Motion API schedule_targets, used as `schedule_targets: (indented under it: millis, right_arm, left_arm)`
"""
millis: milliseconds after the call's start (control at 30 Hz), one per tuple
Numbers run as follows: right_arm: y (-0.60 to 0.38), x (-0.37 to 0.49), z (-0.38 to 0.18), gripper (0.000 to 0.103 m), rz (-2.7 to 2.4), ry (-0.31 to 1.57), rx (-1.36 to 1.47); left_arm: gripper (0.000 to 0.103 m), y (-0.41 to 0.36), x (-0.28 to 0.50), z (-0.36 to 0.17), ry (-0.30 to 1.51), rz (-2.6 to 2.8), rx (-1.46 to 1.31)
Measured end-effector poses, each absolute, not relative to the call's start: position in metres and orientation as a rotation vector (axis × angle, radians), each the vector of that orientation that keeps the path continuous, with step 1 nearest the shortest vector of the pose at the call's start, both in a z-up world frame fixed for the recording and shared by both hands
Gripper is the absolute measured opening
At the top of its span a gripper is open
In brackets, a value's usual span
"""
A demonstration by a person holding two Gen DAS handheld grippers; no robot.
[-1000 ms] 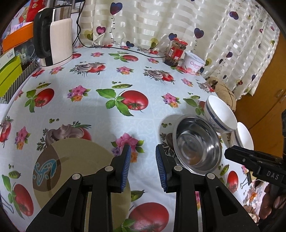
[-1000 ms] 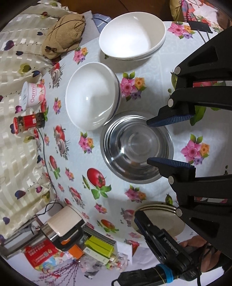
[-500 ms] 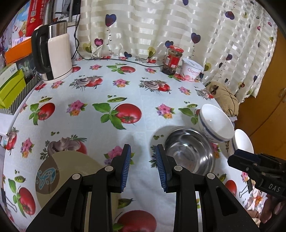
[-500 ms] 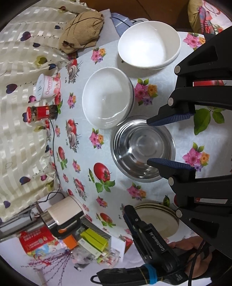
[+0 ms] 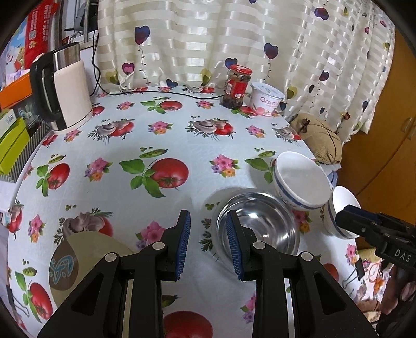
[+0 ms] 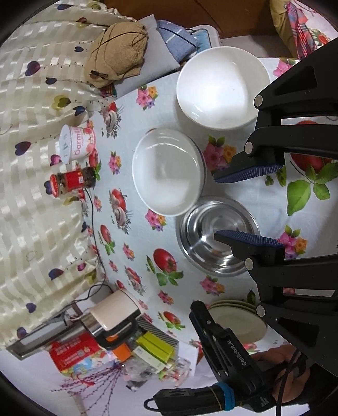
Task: Organize plates and bowls
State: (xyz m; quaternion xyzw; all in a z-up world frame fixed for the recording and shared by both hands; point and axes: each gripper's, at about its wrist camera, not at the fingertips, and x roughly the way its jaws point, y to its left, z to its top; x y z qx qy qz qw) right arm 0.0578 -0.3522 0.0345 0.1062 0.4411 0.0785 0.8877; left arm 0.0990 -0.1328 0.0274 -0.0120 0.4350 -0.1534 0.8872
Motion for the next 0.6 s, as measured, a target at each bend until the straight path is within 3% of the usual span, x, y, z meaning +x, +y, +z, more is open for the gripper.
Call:
schedule_targets:
  millis: [600]
  right_arm:
    - [-0.384, 0.081, 0.04, 0.037, 0.107, 0.891, 0.23]
  left_arm:
    - [0.03, -0.17, 0.124, 0.035, 0.915, -0.39, -0.033]
